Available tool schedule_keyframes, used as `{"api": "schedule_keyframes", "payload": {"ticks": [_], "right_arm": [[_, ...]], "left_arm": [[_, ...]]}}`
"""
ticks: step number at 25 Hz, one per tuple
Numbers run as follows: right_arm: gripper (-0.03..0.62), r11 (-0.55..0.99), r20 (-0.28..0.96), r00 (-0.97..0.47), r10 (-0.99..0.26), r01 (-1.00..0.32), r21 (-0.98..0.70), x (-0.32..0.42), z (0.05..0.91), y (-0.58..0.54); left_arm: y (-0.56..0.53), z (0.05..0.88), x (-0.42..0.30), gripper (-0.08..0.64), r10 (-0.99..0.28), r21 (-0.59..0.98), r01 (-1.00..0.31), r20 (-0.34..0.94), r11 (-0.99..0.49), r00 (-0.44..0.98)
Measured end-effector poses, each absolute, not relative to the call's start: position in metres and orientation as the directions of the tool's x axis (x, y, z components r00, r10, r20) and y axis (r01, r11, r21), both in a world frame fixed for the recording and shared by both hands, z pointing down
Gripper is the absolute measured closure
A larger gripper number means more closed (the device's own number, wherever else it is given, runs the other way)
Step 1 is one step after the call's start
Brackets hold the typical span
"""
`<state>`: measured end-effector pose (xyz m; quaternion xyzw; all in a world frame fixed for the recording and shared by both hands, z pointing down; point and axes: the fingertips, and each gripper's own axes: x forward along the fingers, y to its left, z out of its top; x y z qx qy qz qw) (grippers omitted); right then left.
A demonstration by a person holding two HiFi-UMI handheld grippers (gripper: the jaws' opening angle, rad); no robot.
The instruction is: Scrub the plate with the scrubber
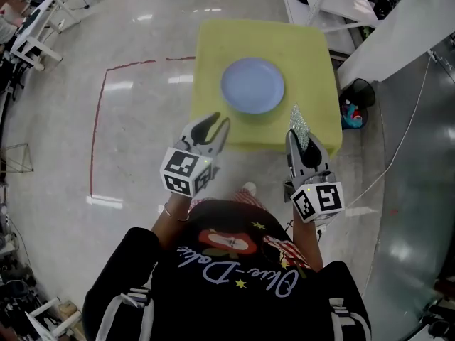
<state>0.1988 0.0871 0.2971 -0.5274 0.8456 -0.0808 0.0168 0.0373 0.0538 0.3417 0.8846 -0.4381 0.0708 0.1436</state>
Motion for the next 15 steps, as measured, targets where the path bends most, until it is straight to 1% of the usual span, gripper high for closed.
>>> {"api": "schedule_keyframes", "payload": {"ticks": [5, 9, 12, 15], "right_arm": [[0.534, 0.462, 0.105, -0.476, -0.873, -0.877, -0.131, 0.210, 0.308, 0.056], [0.534, 0.475, 0.110, -0.487, -0.866, -0.871, -0.123, 0.199, 0.318, 0.042], [0.534, 0.485, 0.138, -0.495, -0.858, -0.869, -0.104, 0.184, 0.322, 0.027], [0.534, 0.480, 0.158, -0.485, -0.860, -0.874, -0.072, 0.175, 0.325, 0.005]], "left_arm": [[0.036, 0.348, 0.040, 0.474, -0.767, 0.193, -0.819, 0.286, -0.541, 0.574], [0.022, 0.366, 0.023, 0.472, -0.775, 0.203, -0.841, 0.327, -0.502, 0.541], [0.007, 0.377, 0.010, 0.462, -0.760, 0.201, -0.840, 0.360, -0.504, 0.542], [-0.024, 0.379, 0.005, 0.462, -0.757, 0.197, -0.832, 0.348, -0.518, 0.553]]}}
